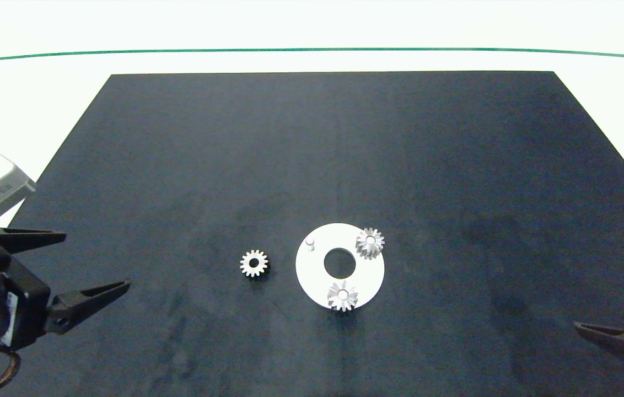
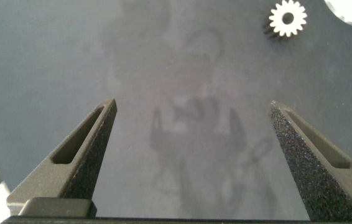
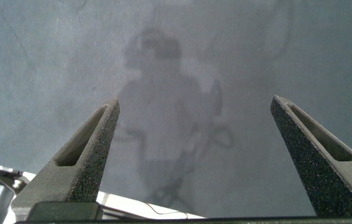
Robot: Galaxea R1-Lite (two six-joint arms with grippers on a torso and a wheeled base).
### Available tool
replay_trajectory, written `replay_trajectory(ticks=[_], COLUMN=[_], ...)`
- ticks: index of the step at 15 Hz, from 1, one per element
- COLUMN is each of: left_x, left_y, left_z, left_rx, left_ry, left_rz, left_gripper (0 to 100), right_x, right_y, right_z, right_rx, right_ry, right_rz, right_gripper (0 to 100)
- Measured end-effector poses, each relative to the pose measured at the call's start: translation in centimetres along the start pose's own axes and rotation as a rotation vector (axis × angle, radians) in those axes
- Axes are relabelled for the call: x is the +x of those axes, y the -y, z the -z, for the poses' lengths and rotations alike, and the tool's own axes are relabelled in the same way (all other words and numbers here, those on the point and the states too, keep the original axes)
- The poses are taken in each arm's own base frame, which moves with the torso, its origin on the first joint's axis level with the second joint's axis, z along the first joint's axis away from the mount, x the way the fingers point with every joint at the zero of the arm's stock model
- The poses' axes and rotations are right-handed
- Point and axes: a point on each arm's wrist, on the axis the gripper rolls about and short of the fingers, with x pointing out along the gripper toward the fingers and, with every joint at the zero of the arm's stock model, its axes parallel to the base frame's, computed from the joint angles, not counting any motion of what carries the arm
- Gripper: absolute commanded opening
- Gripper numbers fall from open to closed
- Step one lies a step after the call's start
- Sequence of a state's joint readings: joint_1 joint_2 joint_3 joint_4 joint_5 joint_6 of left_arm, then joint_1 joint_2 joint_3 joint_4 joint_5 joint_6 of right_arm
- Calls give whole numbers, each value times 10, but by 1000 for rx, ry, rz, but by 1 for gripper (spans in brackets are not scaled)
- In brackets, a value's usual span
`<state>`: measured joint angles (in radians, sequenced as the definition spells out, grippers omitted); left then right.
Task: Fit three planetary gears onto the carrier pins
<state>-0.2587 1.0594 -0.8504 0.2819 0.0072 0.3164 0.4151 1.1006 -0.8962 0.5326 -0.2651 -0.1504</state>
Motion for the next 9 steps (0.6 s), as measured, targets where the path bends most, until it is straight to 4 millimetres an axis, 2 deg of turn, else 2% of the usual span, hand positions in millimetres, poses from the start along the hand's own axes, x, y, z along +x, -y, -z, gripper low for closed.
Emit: replay_trajectory(ticks=[3,7,9], left_x=[22,44,56], left_y=[19,49,56], left_z=[-6,-17,-21], left_rx=[50,122,132], left_ry=[-27,-24,-25], left_rz=[83,191,205], left_gripper=[100,100,100], right_x=[-4,-9,-13], right_y=[-3,-3,-2], right_z=[12,18,19], right_rx=[-26,-71,-69], right_ry=[0,17,34], right_rz=[-14,-14,-10], right_gripper=[100,100,100])
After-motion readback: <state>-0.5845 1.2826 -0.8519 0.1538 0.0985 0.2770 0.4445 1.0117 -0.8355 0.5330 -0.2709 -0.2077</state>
